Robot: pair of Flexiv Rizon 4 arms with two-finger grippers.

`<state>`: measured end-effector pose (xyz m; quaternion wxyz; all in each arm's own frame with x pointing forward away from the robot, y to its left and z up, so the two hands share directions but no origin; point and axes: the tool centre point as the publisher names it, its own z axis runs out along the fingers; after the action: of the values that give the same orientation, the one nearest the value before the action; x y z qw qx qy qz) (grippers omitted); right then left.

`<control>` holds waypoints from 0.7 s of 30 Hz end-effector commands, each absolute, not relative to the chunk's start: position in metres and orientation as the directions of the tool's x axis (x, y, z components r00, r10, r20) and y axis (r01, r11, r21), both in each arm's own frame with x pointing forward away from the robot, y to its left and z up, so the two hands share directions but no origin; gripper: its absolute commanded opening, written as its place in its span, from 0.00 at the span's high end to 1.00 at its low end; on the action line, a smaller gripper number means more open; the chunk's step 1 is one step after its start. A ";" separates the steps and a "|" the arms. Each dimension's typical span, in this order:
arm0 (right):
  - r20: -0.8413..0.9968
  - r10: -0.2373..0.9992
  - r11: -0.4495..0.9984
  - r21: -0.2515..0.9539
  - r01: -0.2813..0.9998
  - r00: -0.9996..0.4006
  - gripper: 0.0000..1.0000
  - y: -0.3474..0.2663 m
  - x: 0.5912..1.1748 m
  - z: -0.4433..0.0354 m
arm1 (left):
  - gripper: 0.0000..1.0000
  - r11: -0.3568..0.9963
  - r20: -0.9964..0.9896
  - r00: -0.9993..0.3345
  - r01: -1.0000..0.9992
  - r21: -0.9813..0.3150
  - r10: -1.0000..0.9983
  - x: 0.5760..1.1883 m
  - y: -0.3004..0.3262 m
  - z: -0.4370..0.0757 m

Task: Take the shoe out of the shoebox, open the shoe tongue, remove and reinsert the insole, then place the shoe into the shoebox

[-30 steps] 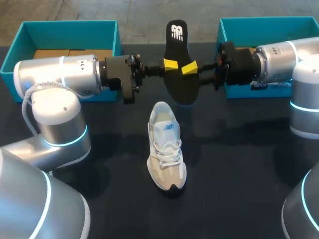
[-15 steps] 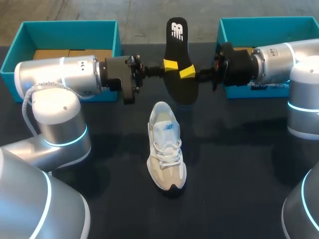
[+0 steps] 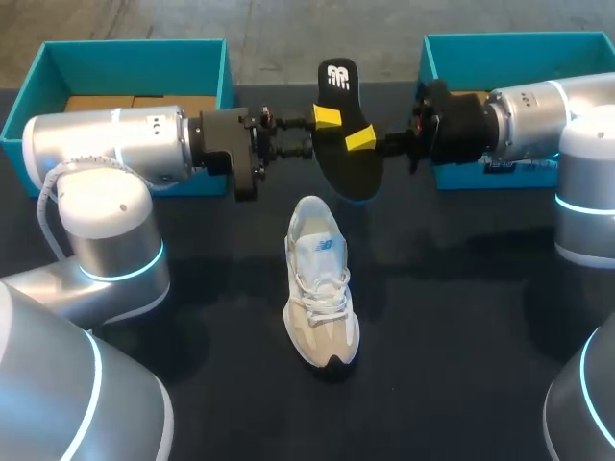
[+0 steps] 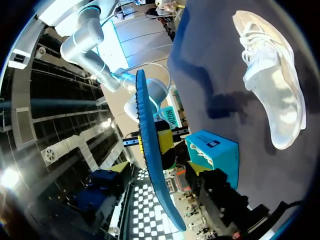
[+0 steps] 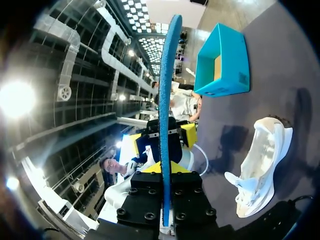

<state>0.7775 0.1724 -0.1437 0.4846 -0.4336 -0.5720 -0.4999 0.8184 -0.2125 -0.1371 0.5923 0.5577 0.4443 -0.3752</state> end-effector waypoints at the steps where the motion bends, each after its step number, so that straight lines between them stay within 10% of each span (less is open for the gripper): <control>1: 0.986 0.023 0.116 0.163 0.980 -0.166 1.00 0.172 0.776 -0.144 | 0.00 0.061 -0.940 0.336 0.939 0.339 0.052 0.820 -0.200 -0.138; 21: 0.941 0.096 0.145 0.309 0.940 -0.324 1.00 0.166 0.771 -0.142 | 0.00 -0.177 -0.923 0.376 0.917 0.359 0.077 0.837 -0.145 -0.163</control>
<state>0.7722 0.1679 -0.1458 0.4168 -0.4083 -0.6279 -0.5151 0.8325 -0.1505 -0.1642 0.5410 0.6295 0.3942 -0.3945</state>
